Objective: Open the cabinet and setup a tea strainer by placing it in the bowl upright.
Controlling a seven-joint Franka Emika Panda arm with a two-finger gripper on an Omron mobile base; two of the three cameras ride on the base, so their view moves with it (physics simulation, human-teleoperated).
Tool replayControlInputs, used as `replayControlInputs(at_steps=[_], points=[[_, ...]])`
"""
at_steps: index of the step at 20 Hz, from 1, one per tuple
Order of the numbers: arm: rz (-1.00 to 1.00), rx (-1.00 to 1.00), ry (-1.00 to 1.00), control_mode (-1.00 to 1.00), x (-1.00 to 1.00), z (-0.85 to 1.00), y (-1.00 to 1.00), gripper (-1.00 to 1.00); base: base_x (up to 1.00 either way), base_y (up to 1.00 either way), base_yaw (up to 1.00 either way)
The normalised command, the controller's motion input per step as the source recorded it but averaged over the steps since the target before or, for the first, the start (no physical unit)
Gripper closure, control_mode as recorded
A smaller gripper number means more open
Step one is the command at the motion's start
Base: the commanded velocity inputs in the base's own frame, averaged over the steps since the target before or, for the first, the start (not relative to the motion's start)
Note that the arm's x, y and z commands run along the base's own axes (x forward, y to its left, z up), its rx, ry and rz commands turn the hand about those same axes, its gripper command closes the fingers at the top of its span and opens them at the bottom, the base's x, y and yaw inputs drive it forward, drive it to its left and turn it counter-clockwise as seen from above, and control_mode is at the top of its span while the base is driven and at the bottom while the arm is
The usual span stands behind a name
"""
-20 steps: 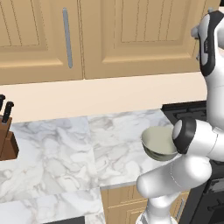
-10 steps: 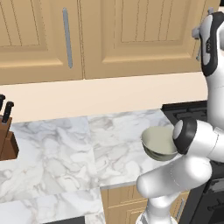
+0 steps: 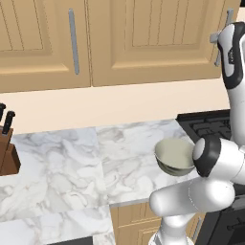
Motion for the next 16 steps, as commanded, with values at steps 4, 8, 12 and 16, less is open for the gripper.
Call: replayControlInputs(at_steps=[4,8,12,16], points=[[0.00,0.00,0.00,-1.00,0.52,0.00,0.01,1.00,0.00,0.00,0.00],[0.00,0.00,0.00,-1.00,0.34,0.00,0.00,1.00,0.00,0.00,0.00],[0.00,0.00,0.00,-1.00,0.19,0.00,0.00,1.00,0.00,0.00,0.00],[0.00,0.00,0.00,-1.00,0.04,0.00,0.01,1.00,0.00,0.00,0.00]])
